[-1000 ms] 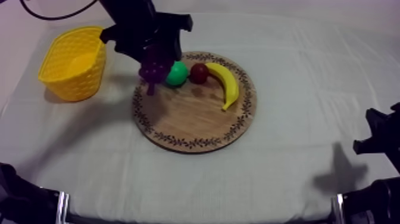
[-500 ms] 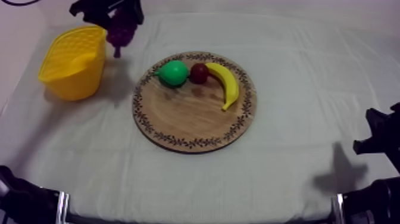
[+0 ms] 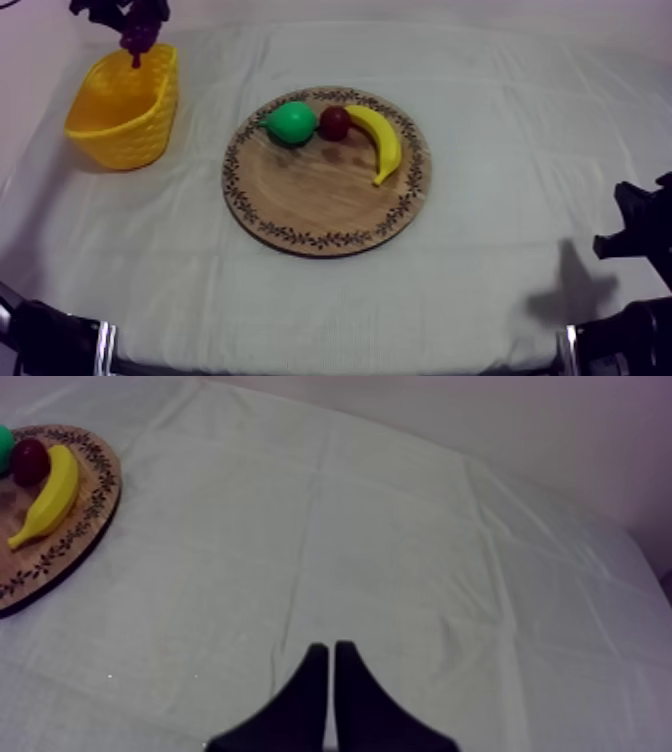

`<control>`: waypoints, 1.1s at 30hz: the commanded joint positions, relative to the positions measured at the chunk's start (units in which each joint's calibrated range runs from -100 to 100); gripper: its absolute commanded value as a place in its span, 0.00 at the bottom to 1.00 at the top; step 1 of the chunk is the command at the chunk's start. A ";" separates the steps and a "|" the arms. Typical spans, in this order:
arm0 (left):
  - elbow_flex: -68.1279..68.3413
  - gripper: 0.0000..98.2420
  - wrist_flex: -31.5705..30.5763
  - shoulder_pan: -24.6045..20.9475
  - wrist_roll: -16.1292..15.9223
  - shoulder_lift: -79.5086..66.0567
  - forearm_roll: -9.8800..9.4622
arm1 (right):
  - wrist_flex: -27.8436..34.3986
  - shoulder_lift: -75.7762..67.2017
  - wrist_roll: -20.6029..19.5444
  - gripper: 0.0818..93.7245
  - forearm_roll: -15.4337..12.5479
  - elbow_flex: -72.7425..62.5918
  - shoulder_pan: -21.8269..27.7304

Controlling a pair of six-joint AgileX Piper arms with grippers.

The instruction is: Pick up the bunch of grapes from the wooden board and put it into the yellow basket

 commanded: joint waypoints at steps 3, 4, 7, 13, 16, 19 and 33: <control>-0.70 0.50 0.15 -2.31 -0.36 0.94 -0.58 | 0.00 0.00 -0.01 0.00 0.03 -0.04 0.02; -0.78 0.50 0.17 -2.78 -0.47 1.15 -0.73 | 0.00 0.00 -0.01 0.00 0.03 -0.04 0.02; -0.79 0.50 0.33 -3.92 -0.68 1.72 -1.31 | 0.00 0.00 -0.01 0.00 0.03 -0.04 0.02; -0.25 0.51 0.44 -5.19 -0.88 3.46 -2.00 | 0.00 0.00 -0.01 0.00 0.03 -0.04 0.02; 0.32 0.51 0.22 -5.63 -0.90 4.87 -2.15 | 0.00 0.00 -0.01 0.00 0.03 -0.04 0.02; 1.38 0.51 -0.52 -5.96 -0.93 6.36 -2.21 | 0.00 0.00 -0.01 0.00 0.03 -0.04 0.02; 7.89 0.56 -5.37 -6.68 -0.87 11.37 -2.12 | 0.00 0.00 -0.01 0.00 0.03 -0.04 0.02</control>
